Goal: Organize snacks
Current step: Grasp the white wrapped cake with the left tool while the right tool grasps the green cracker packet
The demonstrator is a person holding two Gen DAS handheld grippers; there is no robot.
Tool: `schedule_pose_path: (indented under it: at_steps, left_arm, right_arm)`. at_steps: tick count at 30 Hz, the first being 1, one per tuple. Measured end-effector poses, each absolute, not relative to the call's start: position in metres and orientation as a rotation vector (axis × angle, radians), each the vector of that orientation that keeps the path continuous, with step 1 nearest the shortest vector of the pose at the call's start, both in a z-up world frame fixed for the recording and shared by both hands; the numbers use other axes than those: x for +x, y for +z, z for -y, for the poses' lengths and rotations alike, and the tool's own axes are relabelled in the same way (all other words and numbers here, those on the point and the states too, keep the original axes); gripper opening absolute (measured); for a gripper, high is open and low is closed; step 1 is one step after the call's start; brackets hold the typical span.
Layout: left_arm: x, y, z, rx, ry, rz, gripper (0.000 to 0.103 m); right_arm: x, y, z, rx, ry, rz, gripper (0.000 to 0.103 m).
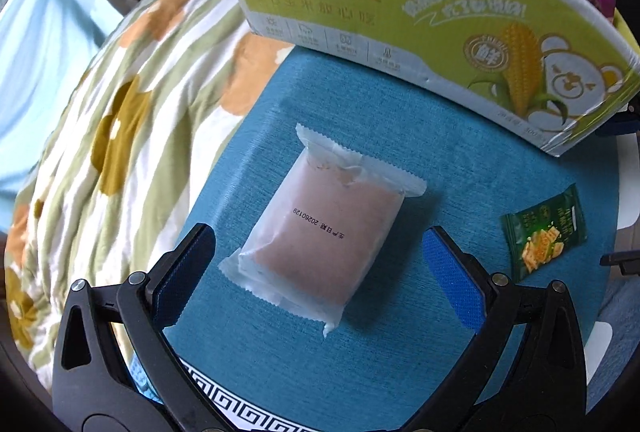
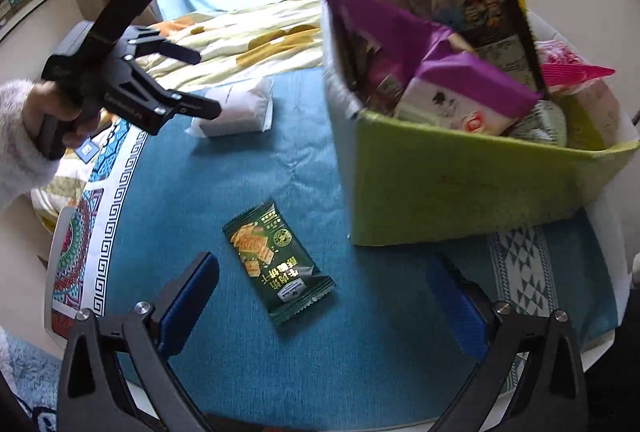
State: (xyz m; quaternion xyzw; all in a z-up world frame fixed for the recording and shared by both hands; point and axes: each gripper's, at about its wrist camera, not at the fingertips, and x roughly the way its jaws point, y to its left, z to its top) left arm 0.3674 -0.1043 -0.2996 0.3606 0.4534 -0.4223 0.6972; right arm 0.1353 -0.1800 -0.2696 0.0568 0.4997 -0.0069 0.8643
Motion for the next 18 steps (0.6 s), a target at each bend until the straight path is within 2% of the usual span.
schedule_pose_path:
  at_steps: [3,8,10,14,18]
  left_arm:
    - [0.371,-0.31,0.107,0.826,-0.946,-1.016,0.101]
    - [0.375,-0.321,0.111,0.841,-0.963,-1.043,0.086]
    - [0.376,-0.324,0.113,0.854,-0.964,-1.04,0.085]
    - [0.378,-0.325,0.115,0.847,-0.986,-1.049,0.077]
    - [0.374,-0.324,0.112,0.849,-0.977,-1.038,0.073]
  right_arm:
    - [0.141,-0.29,0.169,0.06,0.044,-1.085,0.103]
    - [0.148,-0.308,0.16,-0.007,0.125,-1.106,0.103]
    - [0.152,-0.313,0.158,-0.014,0.146,-1.109,0.103]
    - [0.158,-0.319,0.153,-0.026,0.172,-1.12,0.097]
    - [0.163,-0.325,0.146,-0.04,0.203,-1.134,0.085]
